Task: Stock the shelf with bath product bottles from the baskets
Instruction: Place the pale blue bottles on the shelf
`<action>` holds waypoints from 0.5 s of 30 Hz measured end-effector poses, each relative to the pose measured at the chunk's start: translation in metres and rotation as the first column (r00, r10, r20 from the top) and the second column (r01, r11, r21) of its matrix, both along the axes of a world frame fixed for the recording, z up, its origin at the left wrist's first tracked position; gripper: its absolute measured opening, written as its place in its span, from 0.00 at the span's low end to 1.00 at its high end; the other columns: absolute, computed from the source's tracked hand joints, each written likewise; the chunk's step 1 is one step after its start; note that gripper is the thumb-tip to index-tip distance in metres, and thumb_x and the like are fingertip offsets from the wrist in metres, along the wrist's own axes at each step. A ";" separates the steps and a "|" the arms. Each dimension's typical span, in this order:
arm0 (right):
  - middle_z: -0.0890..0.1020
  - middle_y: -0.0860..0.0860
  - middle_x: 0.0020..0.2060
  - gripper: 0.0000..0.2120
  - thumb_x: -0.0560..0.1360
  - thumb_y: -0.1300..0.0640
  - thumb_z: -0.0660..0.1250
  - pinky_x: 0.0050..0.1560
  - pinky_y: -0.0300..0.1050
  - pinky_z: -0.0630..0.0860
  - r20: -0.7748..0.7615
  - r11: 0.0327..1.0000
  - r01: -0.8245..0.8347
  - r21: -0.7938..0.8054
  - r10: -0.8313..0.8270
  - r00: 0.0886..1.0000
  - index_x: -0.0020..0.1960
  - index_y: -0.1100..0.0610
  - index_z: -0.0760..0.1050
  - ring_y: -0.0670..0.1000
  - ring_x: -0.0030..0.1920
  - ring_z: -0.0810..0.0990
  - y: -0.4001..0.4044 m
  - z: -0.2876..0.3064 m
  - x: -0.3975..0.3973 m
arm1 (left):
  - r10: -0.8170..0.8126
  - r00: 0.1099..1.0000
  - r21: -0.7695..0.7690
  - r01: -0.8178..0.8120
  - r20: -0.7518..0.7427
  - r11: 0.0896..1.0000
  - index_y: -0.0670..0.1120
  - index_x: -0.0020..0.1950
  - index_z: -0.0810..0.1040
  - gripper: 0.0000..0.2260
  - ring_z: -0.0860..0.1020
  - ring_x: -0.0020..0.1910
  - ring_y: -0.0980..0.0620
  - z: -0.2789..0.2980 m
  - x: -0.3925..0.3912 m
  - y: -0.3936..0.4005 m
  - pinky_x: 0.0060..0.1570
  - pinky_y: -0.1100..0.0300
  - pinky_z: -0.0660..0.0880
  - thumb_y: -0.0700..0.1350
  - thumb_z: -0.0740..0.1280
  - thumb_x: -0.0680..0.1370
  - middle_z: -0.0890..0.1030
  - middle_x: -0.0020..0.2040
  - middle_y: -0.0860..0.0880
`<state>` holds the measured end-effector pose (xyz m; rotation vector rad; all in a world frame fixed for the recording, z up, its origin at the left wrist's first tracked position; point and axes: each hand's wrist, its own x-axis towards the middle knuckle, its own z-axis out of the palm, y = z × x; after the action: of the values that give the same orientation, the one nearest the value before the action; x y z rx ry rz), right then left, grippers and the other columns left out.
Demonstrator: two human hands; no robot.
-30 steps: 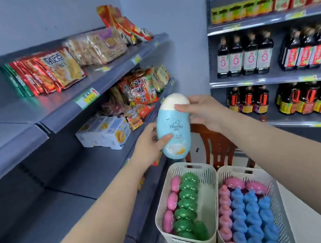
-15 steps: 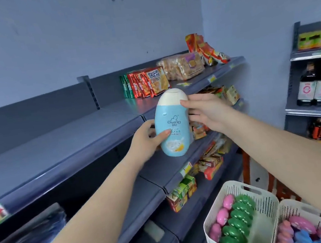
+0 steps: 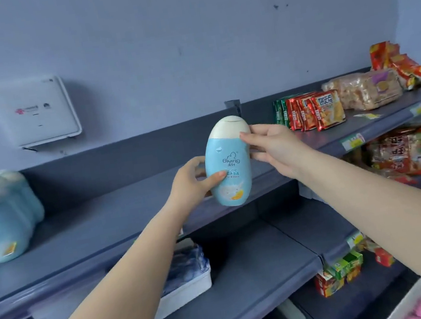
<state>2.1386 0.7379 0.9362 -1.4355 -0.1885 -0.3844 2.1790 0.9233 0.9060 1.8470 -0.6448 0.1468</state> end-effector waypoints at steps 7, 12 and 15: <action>0.82 0.54 0.54 0.15 0.74 0.65 0.67 0.56 0.44 0.78 0.051 0.988 -0.135 -0.075 0.139 0.989 0.60 0.60 0.76 0.50 0.54 0.81 0.102 0.005 0.035 | 0.148 0.989 -0.054 -0.148 -0.013 0.987 0.47 0.57 0.75 0.15 0.81 0.50 0.53 0.006 0.008 0.100 0.42 0.58 0.81 0.46 0.72 0.72 0.81 0.50 0.50; 0.82 0.51 0.51 0.14 0.74 0.66 0.67 0.53 0.42 0.79 0.093 0.968 -0.226 -0.108 0.236 0.967 0.58 0.56 0.76 0.48 0.50 0.81 0.169 0.011 0.047 | 0.251 0.968 -0.096 -0.250 0.007 0.964 0.46 0.56 0.76 0.14 0.81 0.43 0.56 0.008 0.005 0.163 0.36 0.64 0.79 0.44 0.73 0.72 0.82 0.46 0.49; 0.83 0.50 0.48 0.15 0.73 0.66 0.68 0.53 0.45 0.79 0.110 0.954 -0.263 -0.146 0.280 0.954 0.57 0.54 0.77 0.48 0.49 0.81 0.206 0.013 0.052 | 0.295 0.955 -0.113 -0.294 0.000 0.949 0.47 0.55 0.76 0.13 0.81 0.41 0.56 0.009 0.003 0.198 0.36 0.64 0.79 0.44 0.73 0.72 0.82 0.44 0.50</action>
<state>2.1908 0.9435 0.9488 -1.4883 -0.5201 -0.2413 2.1815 1.1216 0.9154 1.8252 -0.3599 0.3883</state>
